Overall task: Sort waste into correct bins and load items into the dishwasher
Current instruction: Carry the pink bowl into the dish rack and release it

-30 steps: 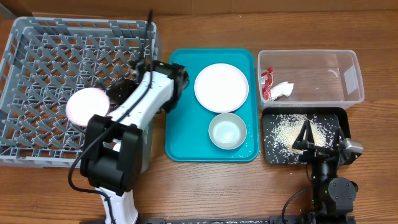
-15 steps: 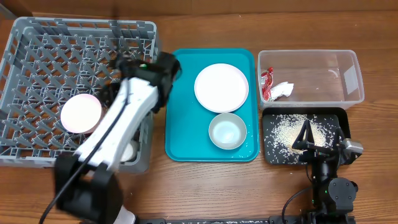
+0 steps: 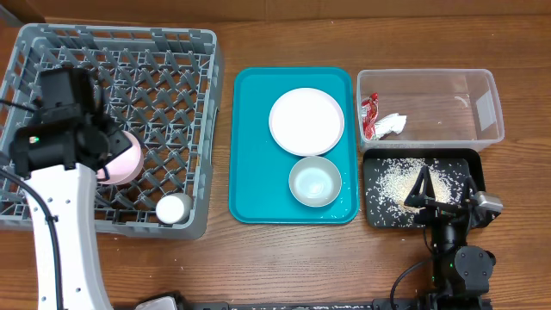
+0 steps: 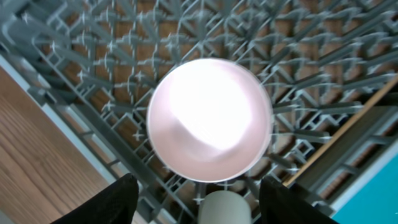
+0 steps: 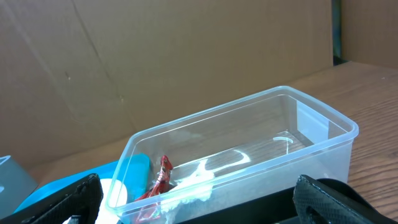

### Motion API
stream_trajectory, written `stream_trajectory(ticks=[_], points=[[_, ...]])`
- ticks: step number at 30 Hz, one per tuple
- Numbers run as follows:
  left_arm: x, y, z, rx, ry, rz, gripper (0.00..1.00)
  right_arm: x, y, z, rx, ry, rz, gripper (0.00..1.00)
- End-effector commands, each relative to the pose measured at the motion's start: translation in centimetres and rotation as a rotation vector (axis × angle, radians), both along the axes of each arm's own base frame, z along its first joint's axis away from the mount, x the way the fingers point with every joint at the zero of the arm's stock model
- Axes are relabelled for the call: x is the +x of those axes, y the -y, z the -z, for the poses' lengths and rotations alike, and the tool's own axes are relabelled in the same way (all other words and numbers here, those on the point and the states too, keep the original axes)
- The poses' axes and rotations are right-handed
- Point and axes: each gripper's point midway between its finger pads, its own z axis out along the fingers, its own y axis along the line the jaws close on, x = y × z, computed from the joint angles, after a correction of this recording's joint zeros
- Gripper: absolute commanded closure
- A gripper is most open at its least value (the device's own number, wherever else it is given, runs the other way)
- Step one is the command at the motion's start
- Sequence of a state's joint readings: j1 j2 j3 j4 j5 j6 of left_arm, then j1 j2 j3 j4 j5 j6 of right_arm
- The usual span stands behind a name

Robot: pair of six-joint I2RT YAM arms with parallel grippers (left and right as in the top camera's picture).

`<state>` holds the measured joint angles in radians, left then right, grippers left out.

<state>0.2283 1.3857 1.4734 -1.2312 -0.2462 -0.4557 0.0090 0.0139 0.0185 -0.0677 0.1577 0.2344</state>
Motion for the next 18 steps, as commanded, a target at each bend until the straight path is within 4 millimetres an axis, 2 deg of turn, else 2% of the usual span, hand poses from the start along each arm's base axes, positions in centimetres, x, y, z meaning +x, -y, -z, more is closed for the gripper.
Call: stream_trajectory(ticks=[1,6,8,10,12,14,15,18], points=[[-0.7,-0.7,2.3,-0.096,-0.046,0.025,0.36,0.0,0.0,0.2,-0.006,0.003,0.001,0.0],[-1.2,-2.7,5.0,-0.218,-0.025,-0.019,0.36,0.0,0.0,0.2,-0.006,0.003,0.002,0.0],[-1.7,-4.5,6.5,-0.234,-0.035,-0.073,0.38,0.0,0.0,0.2,-0.006,0.004,0.001,0.0],[-1.5,-5.2,7.4,-0.239,-0.045,-0.053,0.38,0.0,0.0,0.2,-0.006,0.003,0.002,0.0],[-0.5,-4.6,7.9,-0.269,-0.036,0.049,0.43,0.0,0.0,0.2,-0.006,0.003,0.001,0.0],[1.0,-2.7,7.9,-0.31,-0.002,0.218,0.53,0.0,0.0,0.2,-0.006,0.003,0.002,0.0],[1.3,-2.2,7.8,-0.314,0.006,0.253,0.53,0.0,0.0,0.2,-0.006,0.003,0.001,0.0],[1.1,-3.4,7.8,-0.238,-0.027,0.18,0.46,0.0,0.0,0.2,-0.006,0.003,0.001,0.0]])
